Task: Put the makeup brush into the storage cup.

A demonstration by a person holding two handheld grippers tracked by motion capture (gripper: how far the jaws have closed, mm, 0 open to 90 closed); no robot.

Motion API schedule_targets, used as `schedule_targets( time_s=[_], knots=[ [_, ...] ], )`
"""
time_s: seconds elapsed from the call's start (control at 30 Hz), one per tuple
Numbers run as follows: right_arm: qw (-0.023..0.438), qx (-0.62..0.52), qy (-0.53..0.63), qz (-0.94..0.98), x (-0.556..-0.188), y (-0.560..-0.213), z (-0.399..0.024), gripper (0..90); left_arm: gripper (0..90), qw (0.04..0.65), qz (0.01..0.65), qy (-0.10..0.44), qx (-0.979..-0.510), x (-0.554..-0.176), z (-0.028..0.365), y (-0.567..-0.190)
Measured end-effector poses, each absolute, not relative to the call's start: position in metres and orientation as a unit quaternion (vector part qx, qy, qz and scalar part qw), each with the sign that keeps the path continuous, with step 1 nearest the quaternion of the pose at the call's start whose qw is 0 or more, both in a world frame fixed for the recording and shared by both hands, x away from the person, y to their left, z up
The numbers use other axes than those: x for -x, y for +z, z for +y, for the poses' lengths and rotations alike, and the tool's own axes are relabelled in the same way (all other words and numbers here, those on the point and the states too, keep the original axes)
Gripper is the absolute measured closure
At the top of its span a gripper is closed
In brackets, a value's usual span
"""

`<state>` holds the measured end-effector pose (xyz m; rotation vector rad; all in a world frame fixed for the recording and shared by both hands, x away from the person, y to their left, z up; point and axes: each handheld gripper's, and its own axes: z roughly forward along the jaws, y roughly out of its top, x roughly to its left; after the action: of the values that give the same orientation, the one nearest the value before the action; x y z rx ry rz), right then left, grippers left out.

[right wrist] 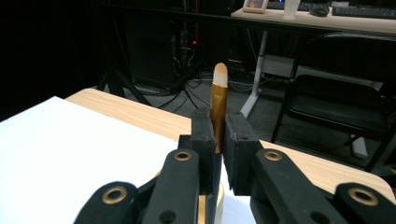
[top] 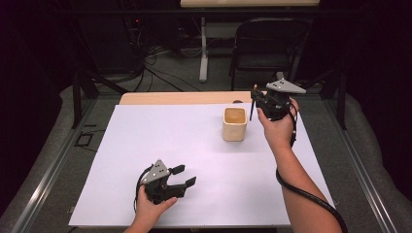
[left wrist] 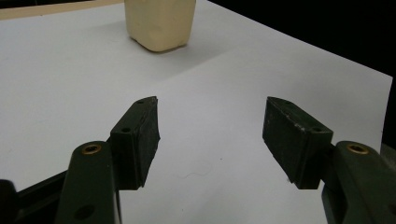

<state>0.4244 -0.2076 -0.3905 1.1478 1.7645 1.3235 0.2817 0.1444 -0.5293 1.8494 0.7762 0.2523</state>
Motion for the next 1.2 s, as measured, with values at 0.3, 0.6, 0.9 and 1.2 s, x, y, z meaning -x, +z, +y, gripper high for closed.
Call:
schedule_targets(
  time_s=[0.3, 0.6, 0.9, 1.2],
  knots=[
    [0.321, -0.428, 0.508, 0.675, -0.426, -0.385, -0.196, 83.4, 36.4, 0.534, 0.325, 0.105, -0.773, -0.282, 0.145, -0.529],
    [0.317, -0.423, 0.507, 0.681, -0.429, -0.386, -0.189, 83.4, 36.4, 0.535, 0.329, 0.106, -0.771, -0.281, 0.145, -0.529],
    [0.313, -0.425, 0.505, 0.683, -0.433, -0.391, -0.186, 83.4, 36.5, 0.535, 0.329, 0.106, -0.771, -0.282, 0.146, -0.529],
    [0.309, -0.429, 0.502, 0.685, -0.437, -0.401, -0.183, 83.4, 36.4, 0.534, 0.329, 0.105, -0.772, -0.283, 0.146, -0.53]
  ],
)
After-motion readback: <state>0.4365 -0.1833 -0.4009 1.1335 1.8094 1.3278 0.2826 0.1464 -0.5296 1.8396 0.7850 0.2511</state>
